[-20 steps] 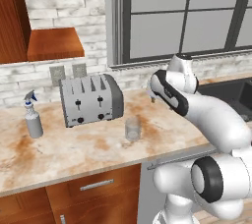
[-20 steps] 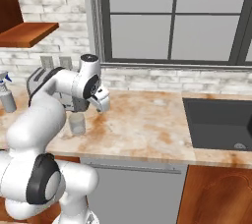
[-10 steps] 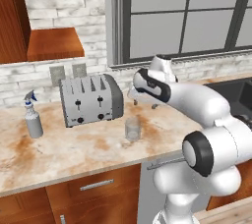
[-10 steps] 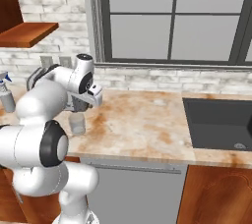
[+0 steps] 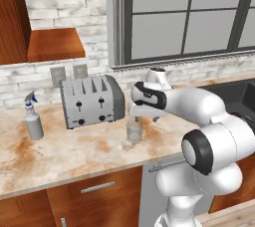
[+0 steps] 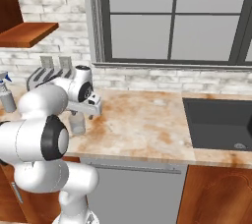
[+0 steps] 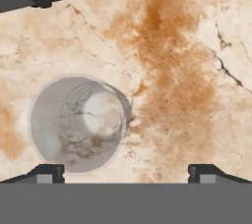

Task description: Move the glass cup from next to the sink to the open cabinet. Then, move the bowl with the eggplant to the fridge to clear the area for faucet cleaning.

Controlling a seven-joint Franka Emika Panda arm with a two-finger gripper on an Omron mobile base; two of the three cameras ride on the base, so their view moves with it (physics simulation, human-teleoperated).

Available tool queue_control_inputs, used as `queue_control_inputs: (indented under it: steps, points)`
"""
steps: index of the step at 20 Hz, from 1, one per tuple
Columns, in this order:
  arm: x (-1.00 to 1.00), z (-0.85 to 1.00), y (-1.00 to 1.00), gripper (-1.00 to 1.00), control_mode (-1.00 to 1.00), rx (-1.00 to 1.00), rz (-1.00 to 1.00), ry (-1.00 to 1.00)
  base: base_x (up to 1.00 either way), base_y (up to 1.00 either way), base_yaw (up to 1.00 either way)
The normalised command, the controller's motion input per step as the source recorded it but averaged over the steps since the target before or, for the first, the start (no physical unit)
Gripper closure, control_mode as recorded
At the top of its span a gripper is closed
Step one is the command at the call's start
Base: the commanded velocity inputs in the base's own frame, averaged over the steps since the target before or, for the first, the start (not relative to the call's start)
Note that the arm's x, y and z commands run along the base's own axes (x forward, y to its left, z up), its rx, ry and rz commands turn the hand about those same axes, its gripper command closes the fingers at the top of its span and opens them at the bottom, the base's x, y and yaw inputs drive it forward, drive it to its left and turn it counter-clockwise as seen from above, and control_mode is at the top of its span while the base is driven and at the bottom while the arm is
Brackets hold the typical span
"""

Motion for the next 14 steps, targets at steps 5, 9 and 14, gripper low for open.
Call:
queue_control_inputs:
  steps: [5, 9, 14]
  points:
    - [0.06, -0.24, 0.0, -1.0, -1.0, -0.03, 0.08, -0.02, 0.0, 0.0, 0.0]
    - [0.52, -0.16, 0.0, -1.0, -1.0, -0.01, 0.02, -0.02, 0.0, 0.0, 0.0]
    - [0.51, -0.04, 0.0, -1.0, -1.0, 0.0, 0.0, 0.0, 0.0, 0.0, 0.0]
